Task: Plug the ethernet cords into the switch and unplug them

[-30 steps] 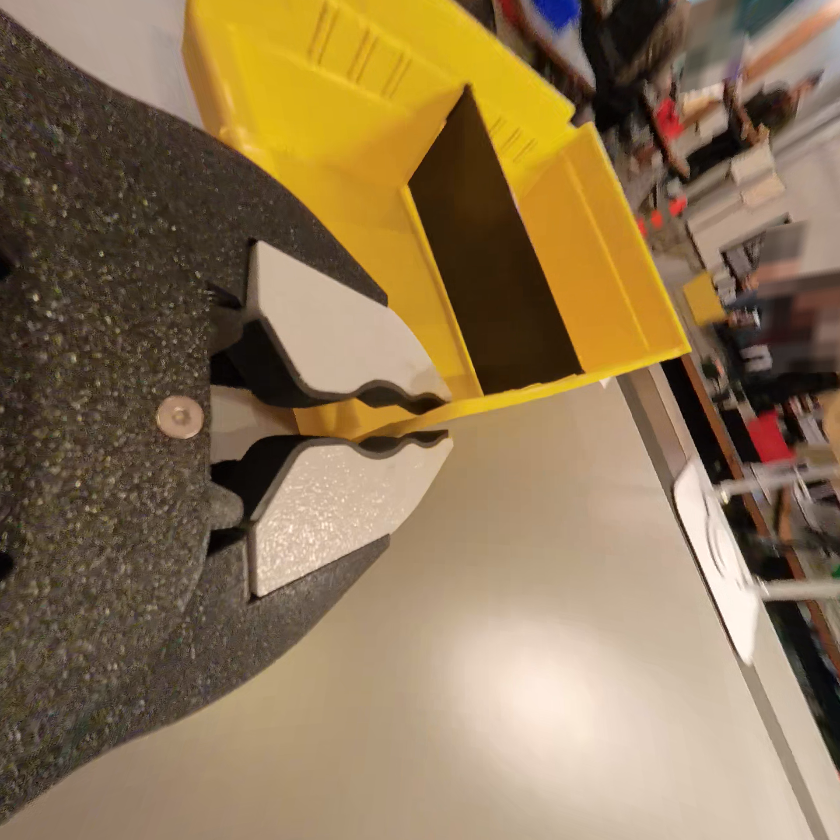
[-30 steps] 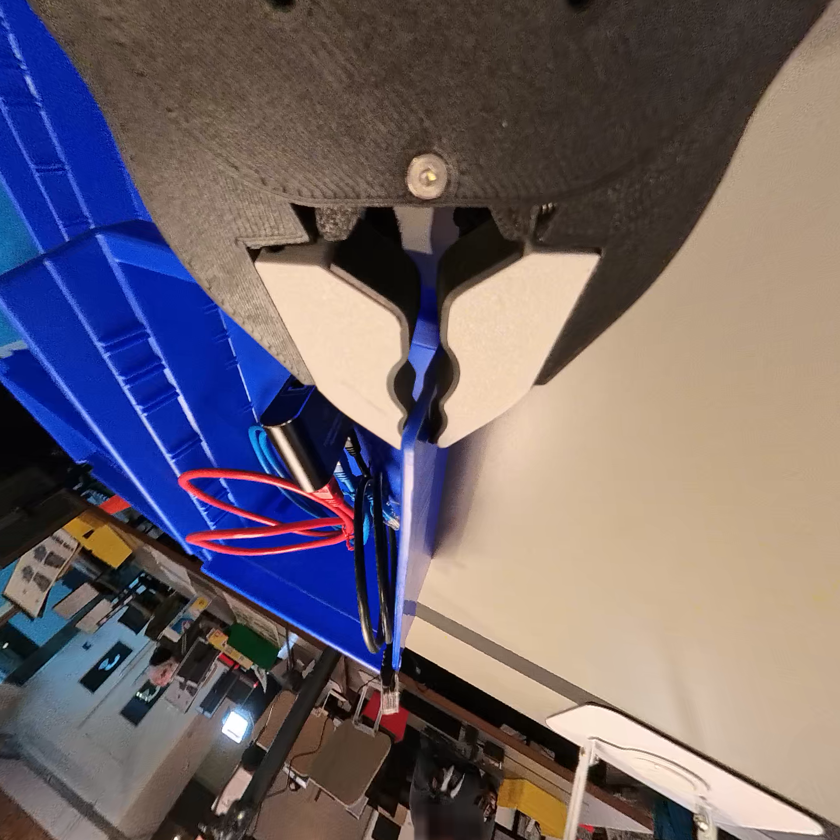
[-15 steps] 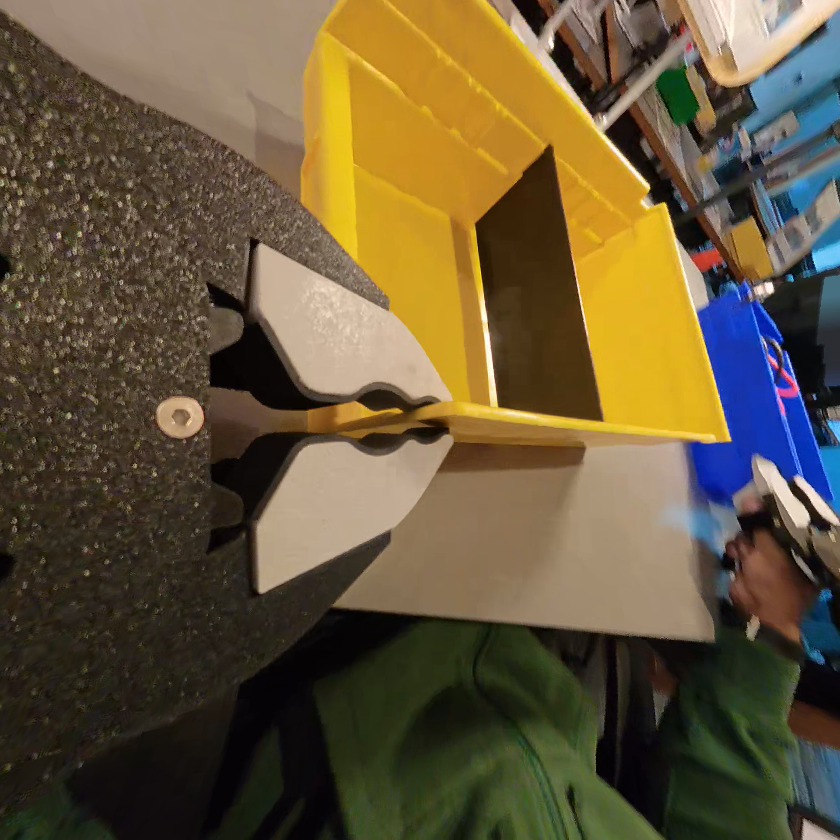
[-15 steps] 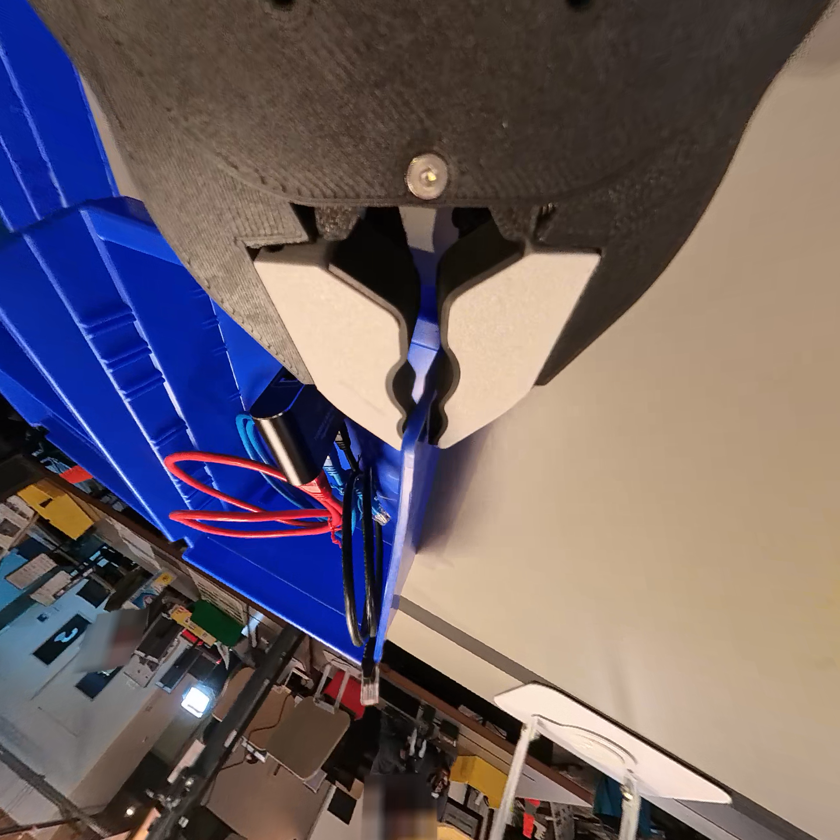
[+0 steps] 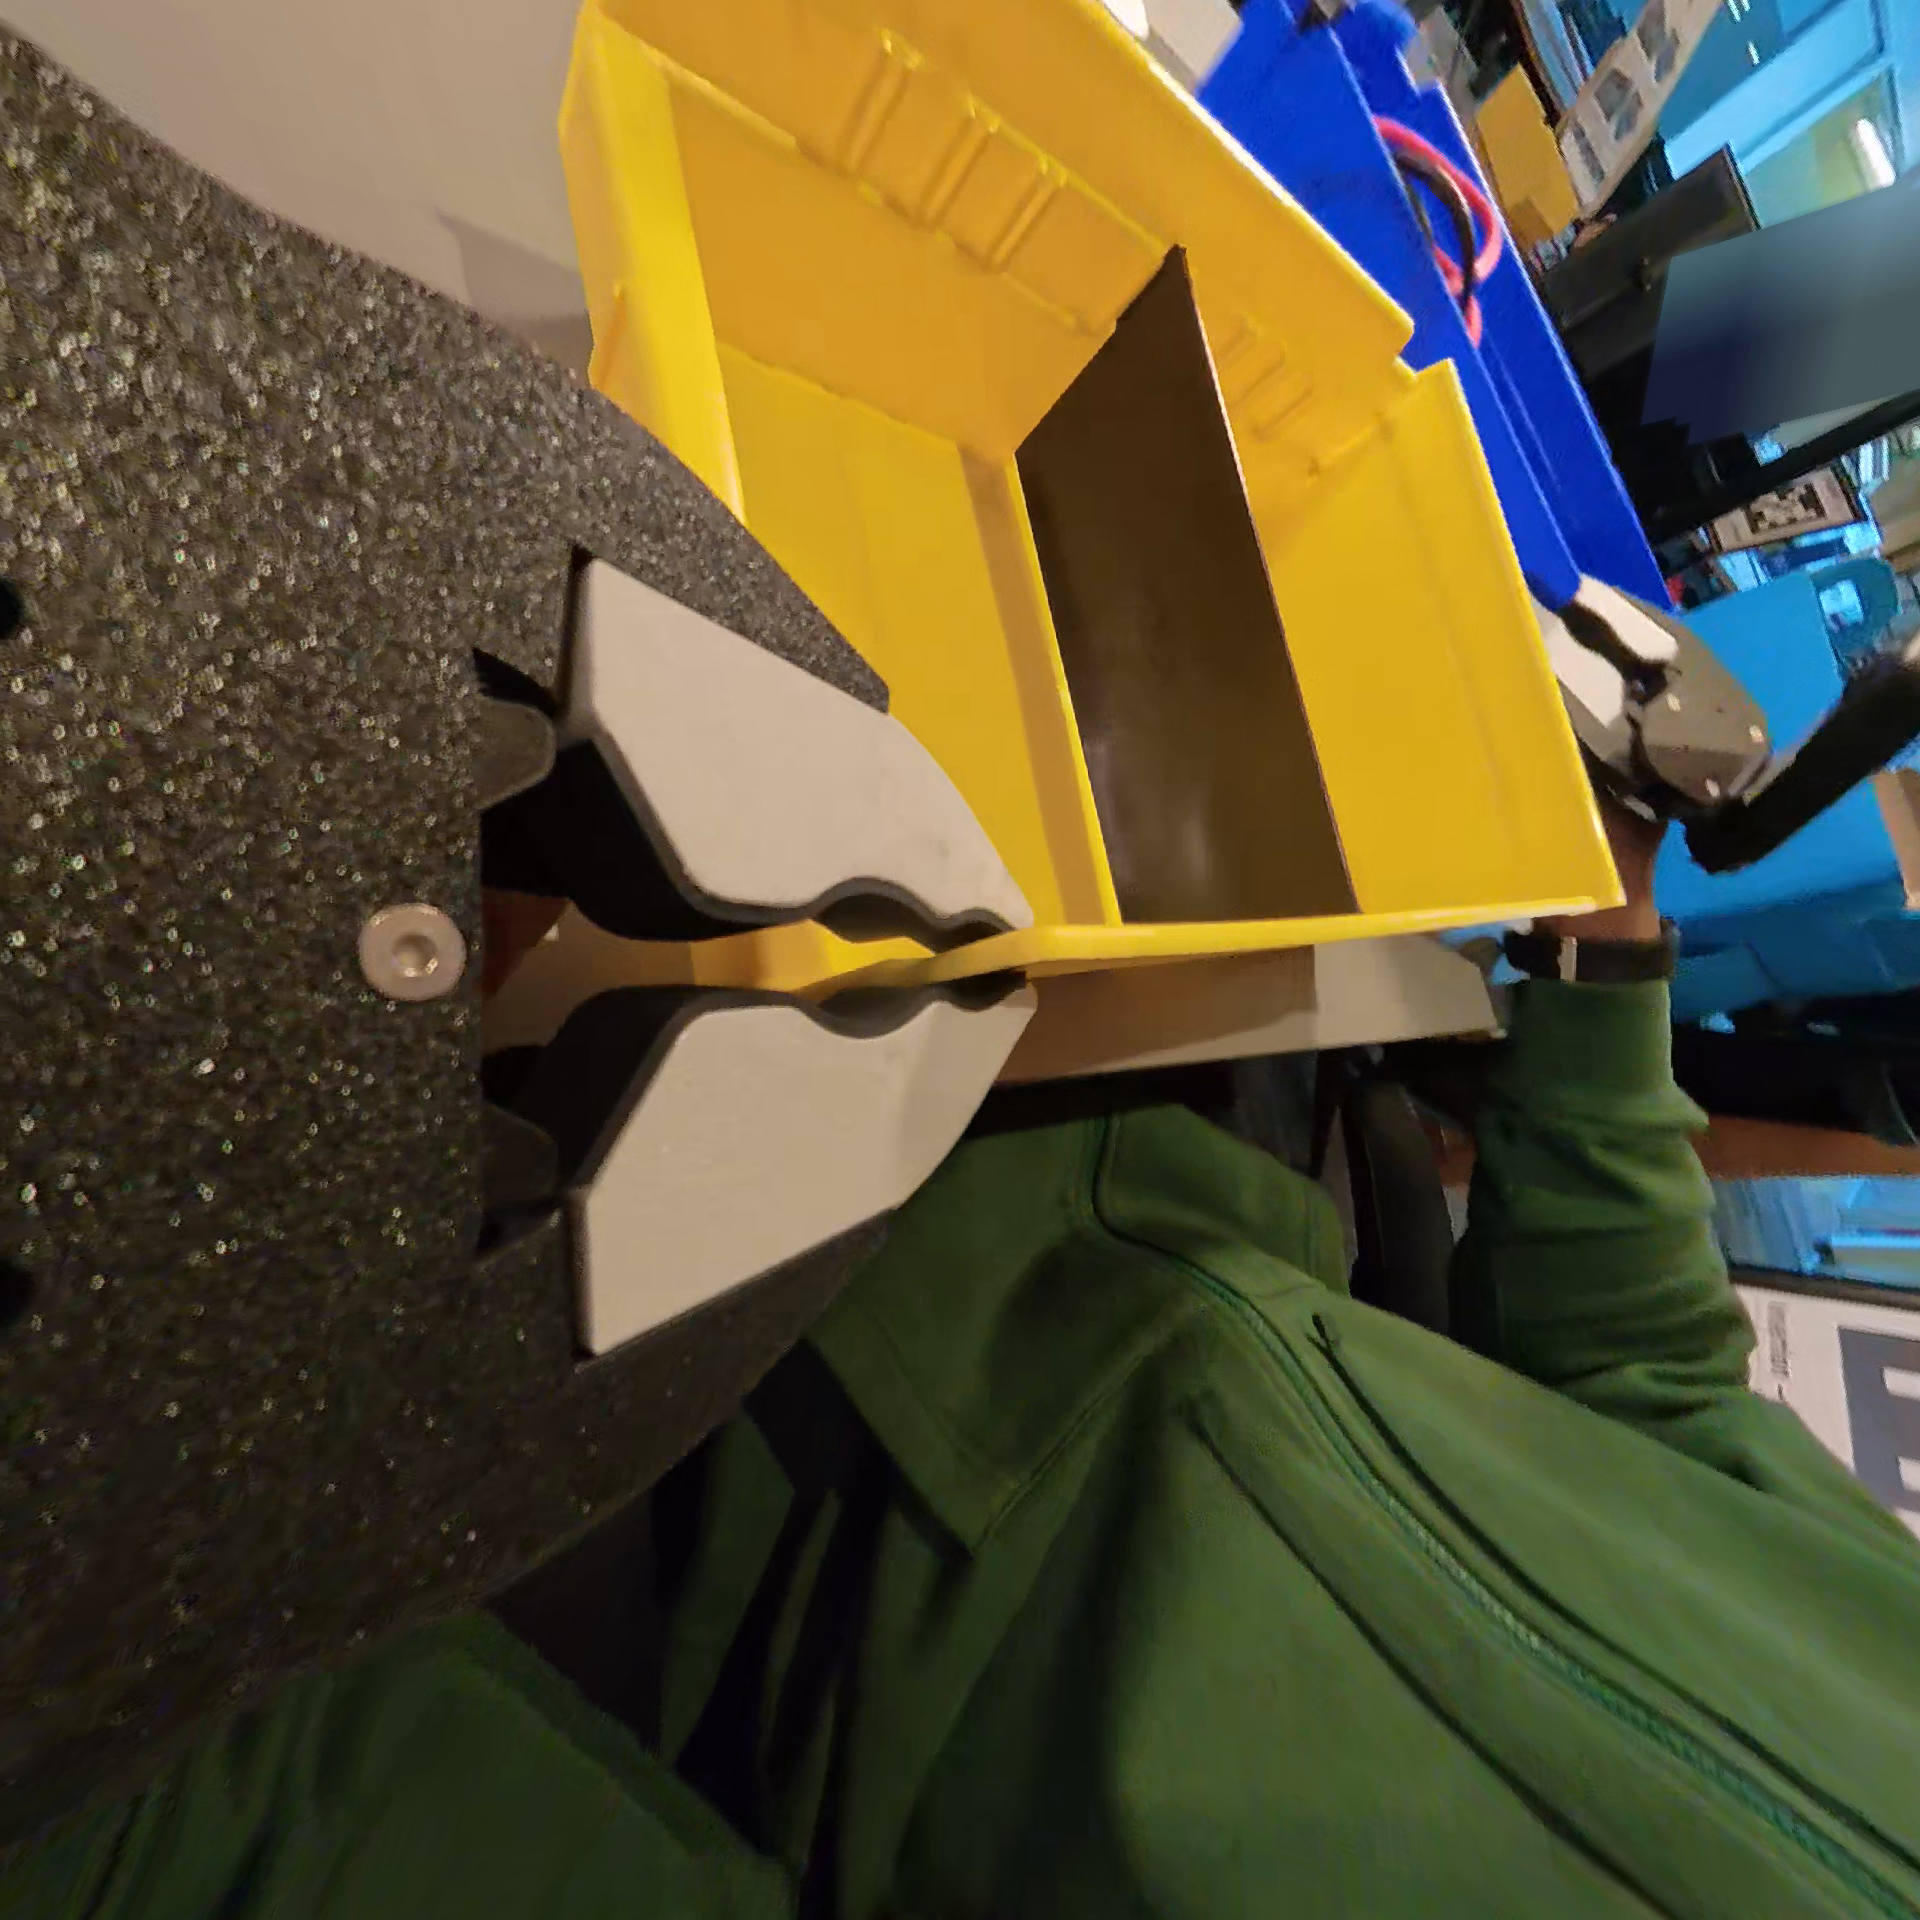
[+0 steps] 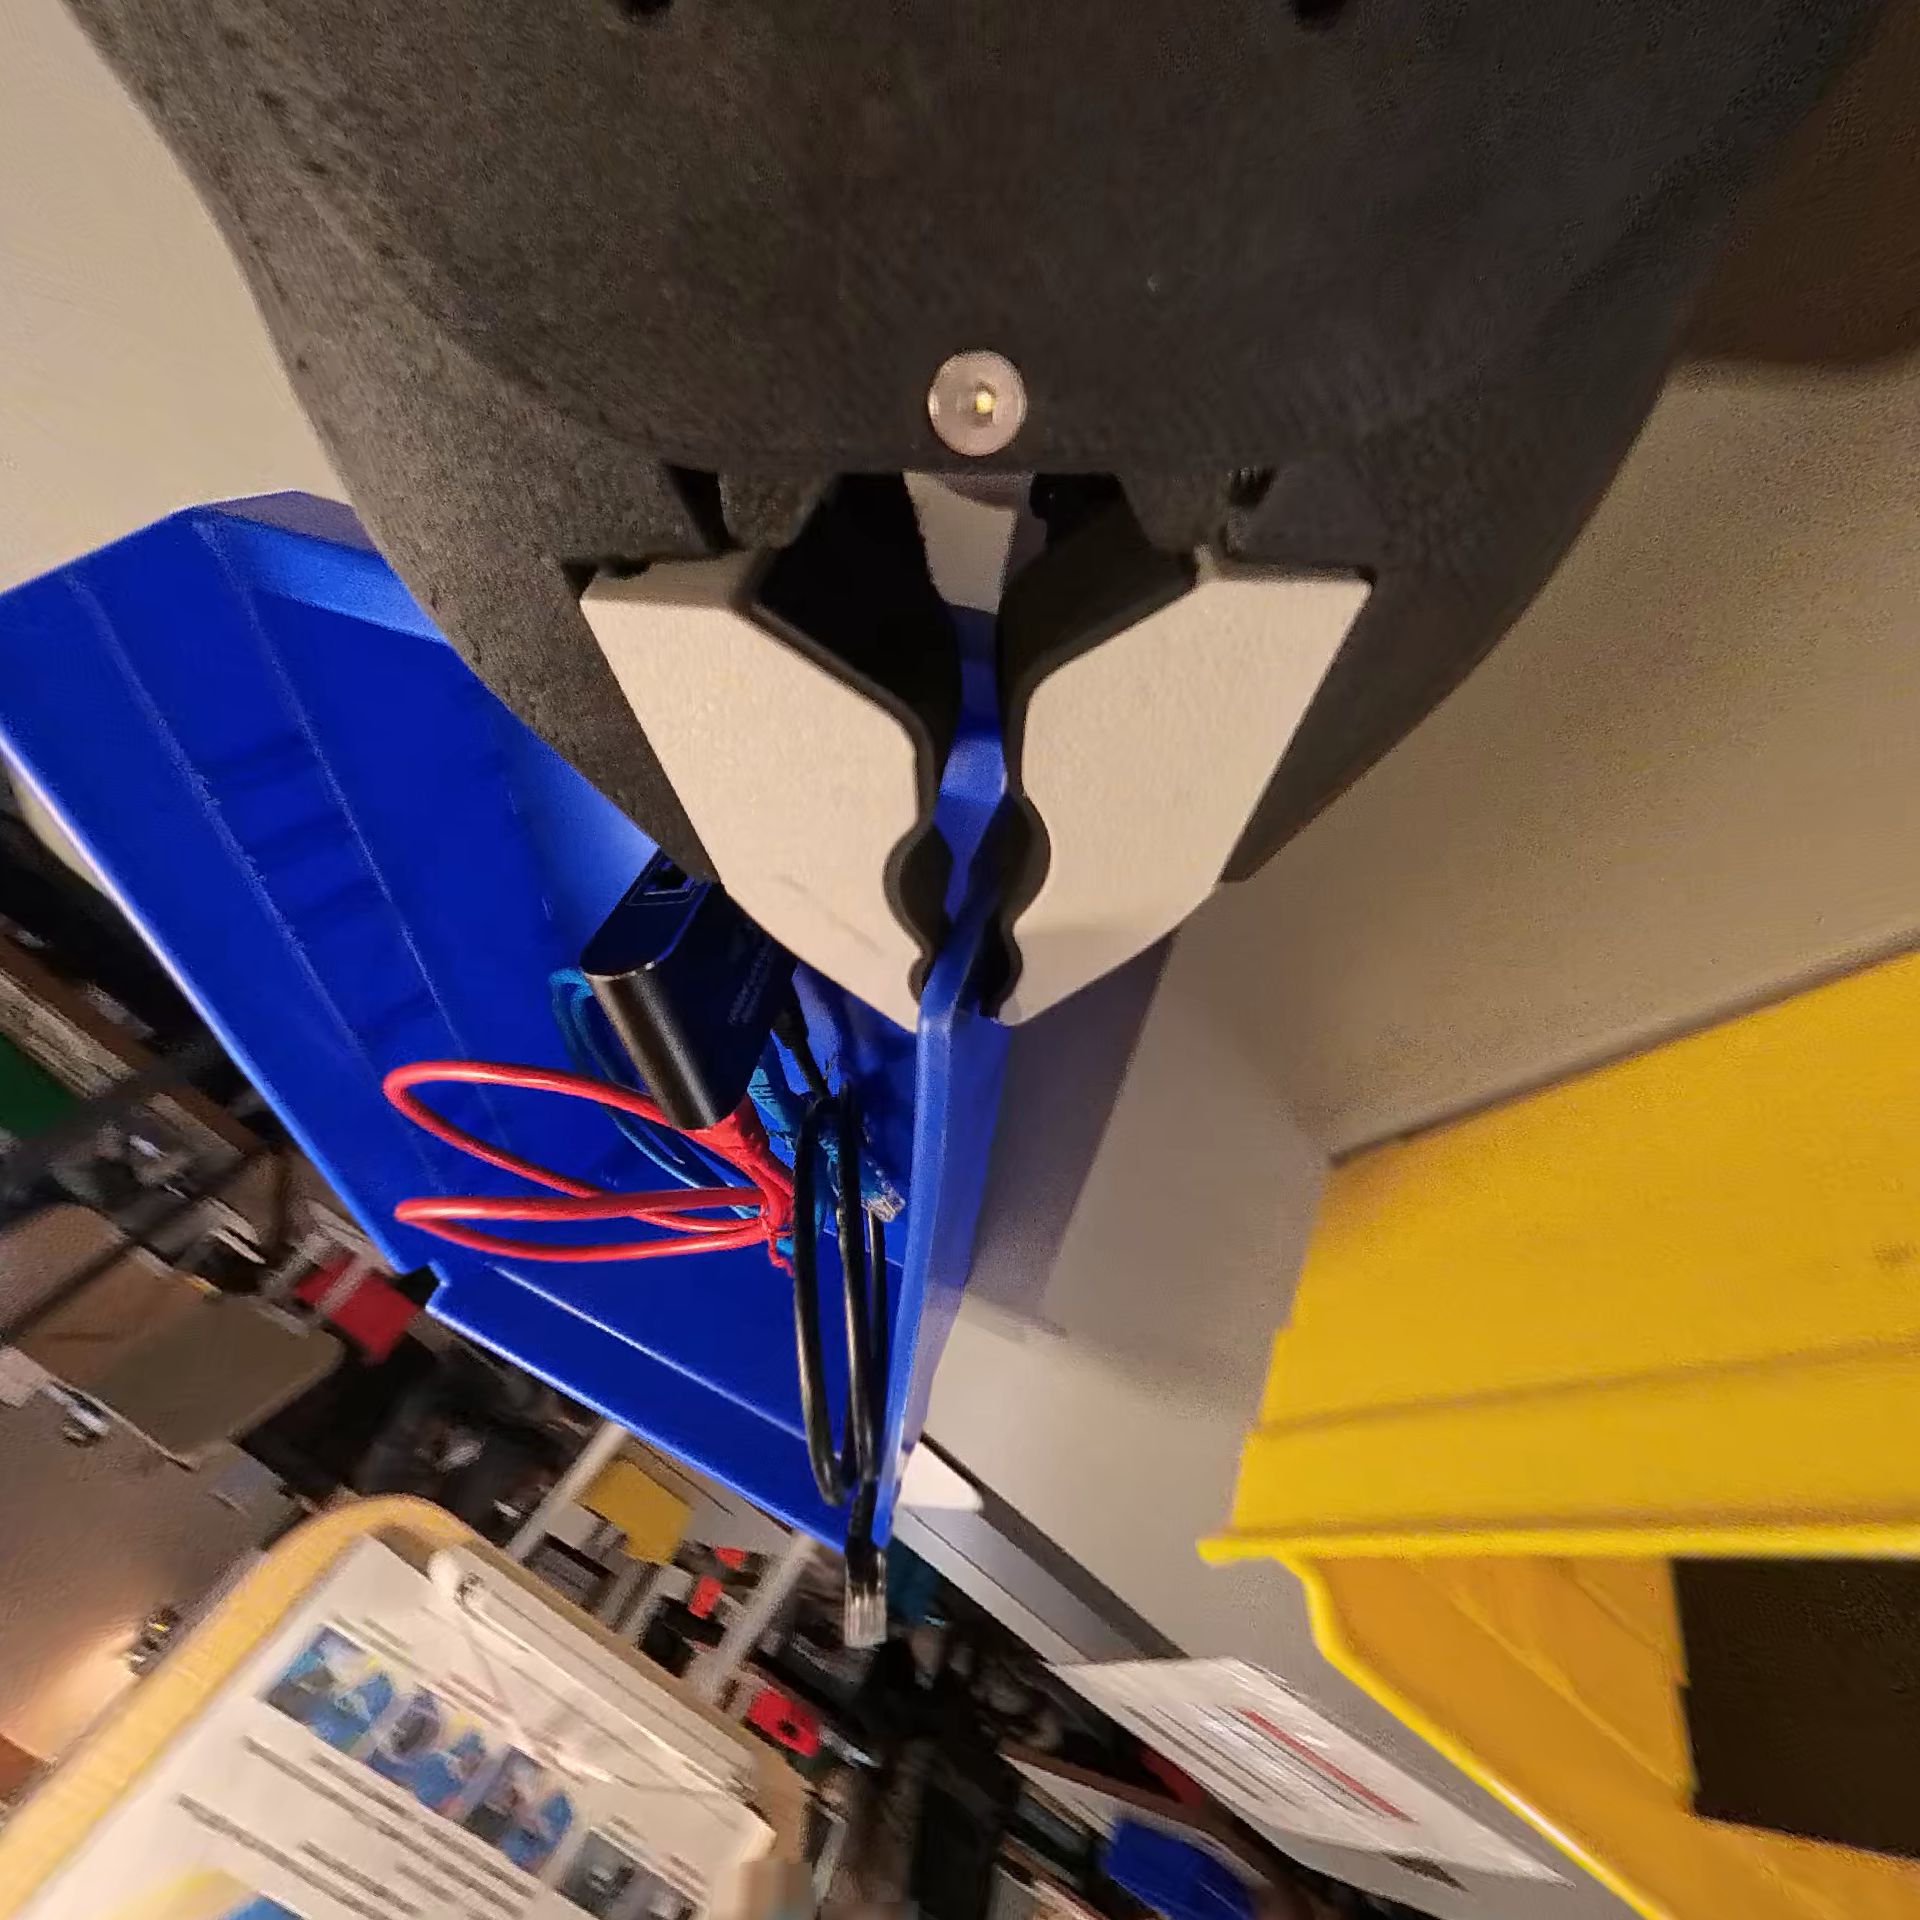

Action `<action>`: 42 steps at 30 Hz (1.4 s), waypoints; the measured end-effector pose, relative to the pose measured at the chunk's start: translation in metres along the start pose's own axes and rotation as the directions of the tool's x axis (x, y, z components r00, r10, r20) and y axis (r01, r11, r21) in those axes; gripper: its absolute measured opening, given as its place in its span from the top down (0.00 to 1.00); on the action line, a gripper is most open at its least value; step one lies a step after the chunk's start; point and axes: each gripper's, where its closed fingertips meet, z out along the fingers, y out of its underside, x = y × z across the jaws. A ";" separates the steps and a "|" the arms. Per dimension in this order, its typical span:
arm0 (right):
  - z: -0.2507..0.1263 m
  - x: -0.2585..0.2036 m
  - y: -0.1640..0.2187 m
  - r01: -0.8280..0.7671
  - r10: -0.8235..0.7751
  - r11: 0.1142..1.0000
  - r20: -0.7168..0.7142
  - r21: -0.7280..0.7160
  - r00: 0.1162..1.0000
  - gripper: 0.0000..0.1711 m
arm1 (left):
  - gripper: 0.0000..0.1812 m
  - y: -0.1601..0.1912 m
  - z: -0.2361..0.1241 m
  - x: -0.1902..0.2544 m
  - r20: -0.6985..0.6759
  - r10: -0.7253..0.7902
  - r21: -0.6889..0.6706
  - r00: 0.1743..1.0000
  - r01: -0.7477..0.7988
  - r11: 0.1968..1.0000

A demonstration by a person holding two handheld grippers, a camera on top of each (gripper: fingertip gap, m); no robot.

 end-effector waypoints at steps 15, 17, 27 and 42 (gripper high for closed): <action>0.047 -0.045 -0.034 -0.057 -0.041 0.987 0.569 0.153 0.821 0.97 | 0.98 -0.015 0.016 0.032 -0.210 0.050 0.061 0.976 -0.038 0.997; 0.058 -0.051 -0.040 -0.063 -0.043 0.986 0.599 0.155 0.799 0.97 | 0.98 -0.016 0.024 0.032 -0.226 0.043 0.050 0.973 -0.032 0.998; 0.064 -0.034 -0.070 -0.045 -0.065 0.969 0.429 0.241 0.901 0.88 | 0.98 -0.026 0.059 0.026 -0.249 0.035 0.046 0.968 -0.024 0.999; -0.147 0.099 0.029 -0.149 0.156 0.987 -0.171 0.057 0.973 0.85 | 0.85 -0.038 0.182 -0.033 0.117 0.189 -0.095 0.975 -0.179 0.979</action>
